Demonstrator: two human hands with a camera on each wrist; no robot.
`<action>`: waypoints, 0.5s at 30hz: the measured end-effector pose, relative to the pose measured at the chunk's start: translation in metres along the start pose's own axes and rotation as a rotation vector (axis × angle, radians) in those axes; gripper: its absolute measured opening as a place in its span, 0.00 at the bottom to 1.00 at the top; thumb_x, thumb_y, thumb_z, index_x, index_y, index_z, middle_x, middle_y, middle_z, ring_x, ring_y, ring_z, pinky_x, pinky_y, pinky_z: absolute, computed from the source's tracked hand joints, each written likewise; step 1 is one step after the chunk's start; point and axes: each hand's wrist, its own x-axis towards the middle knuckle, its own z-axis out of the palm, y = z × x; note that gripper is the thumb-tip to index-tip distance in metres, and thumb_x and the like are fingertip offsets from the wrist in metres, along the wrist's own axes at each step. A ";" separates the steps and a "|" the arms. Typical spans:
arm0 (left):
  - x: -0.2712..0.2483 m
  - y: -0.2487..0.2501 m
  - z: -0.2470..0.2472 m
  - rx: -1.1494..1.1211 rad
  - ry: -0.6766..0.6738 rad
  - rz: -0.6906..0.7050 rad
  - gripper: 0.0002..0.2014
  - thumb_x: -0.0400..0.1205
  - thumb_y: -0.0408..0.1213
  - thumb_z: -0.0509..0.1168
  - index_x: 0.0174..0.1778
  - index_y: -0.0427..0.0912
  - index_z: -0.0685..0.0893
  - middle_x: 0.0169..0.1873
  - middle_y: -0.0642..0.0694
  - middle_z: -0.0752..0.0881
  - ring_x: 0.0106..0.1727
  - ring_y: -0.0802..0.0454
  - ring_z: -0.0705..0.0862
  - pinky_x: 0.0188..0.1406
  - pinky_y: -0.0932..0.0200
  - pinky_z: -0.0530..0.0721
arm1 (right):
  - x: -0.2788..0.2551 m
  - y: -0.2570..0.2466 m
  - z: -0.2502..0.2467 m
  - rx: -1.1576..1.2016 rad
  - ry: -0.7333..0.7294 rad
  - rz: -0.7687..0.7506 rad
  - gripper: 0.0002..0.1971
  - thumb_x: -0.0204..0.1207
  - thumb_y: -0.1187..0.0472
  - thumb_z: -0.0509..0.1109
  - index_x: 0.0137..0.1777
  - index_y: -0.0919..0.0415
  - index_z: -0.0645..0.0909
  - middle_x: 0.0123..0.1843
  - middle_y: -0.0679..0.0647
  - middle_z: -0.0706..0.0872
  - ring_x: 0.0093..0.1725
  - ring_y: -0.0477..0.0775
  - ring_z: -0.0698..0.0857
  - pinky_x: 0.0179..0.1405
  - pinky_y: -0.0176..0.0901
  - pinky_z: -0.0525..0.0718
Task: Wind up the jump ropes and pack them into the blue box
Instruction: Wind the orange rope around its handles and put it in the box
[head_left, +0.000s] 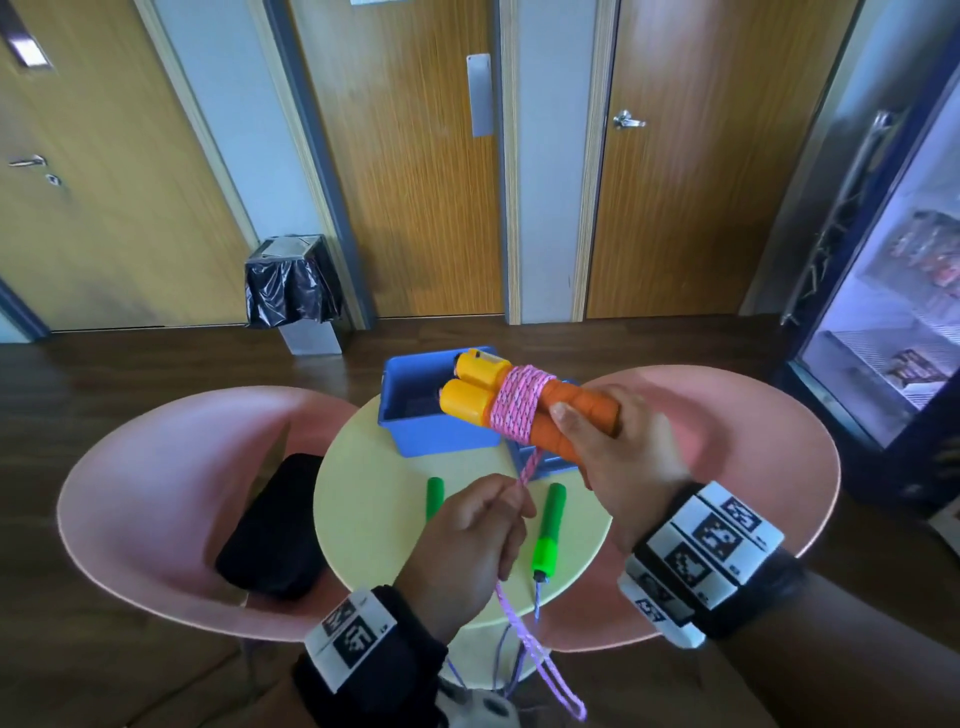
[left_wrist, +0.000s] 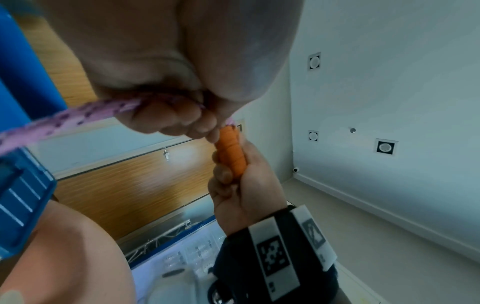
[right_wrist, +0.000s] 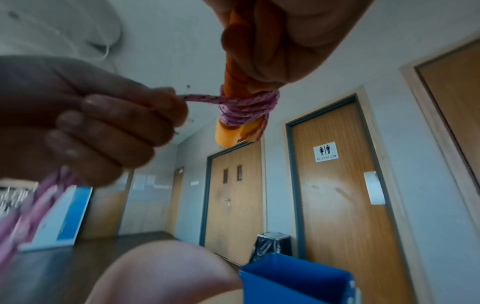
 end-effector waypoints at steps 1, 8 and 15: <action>-0.001 0.002 -0.004 0.042 -0.014 -0.010 0.13 0.81 0.47 0.57 0.38 0.45 0.81 0.19 0.52 0.71 0.24 0.51 0.68 0.28 0.58 0.67 | 0.002 0.002 -0.002 -0.058 -0.010 -0.020 0.13 0.72 0.42 0.70 0.43 0.52 0.82 0.31 0.46 0.85 0.30 0.45 0.84 0.32 0.43 0.81; 0.011 0.019 -0.039 0.783 -0.176 0.204 0.09 0.81 0.48 0.66 0.39 0.48 0.82 0.24 0.54 0.76 0.29 0.60 0.75 0.30 0.61 0.70 | -0.010 0.000 -0.010 -0.589 -0.357 -0.228 0.16 0.77 0.41 0.67 0.48 0.53 0.74 0.38 0.48 0.81 0.38 0.53 0.80 0.37 0.46 0.74; 0.030 0.040 -0.054 1.132 -0.289 0.423 0.08 0.82 0.56 0.62 0.53 0.61 0.79 0.35 0.56 0.84 0.43 0.53 0.84 0.37 0.55 0.76 | 0.002 -0.020 -0.019 -0.636 -0.711 -0.087 0.15 0.75 0.46 0.70 0.45 0.59 0.82 0.38 0.55 0.85 0.40 0.56 0.84 0.39 0.49 0.79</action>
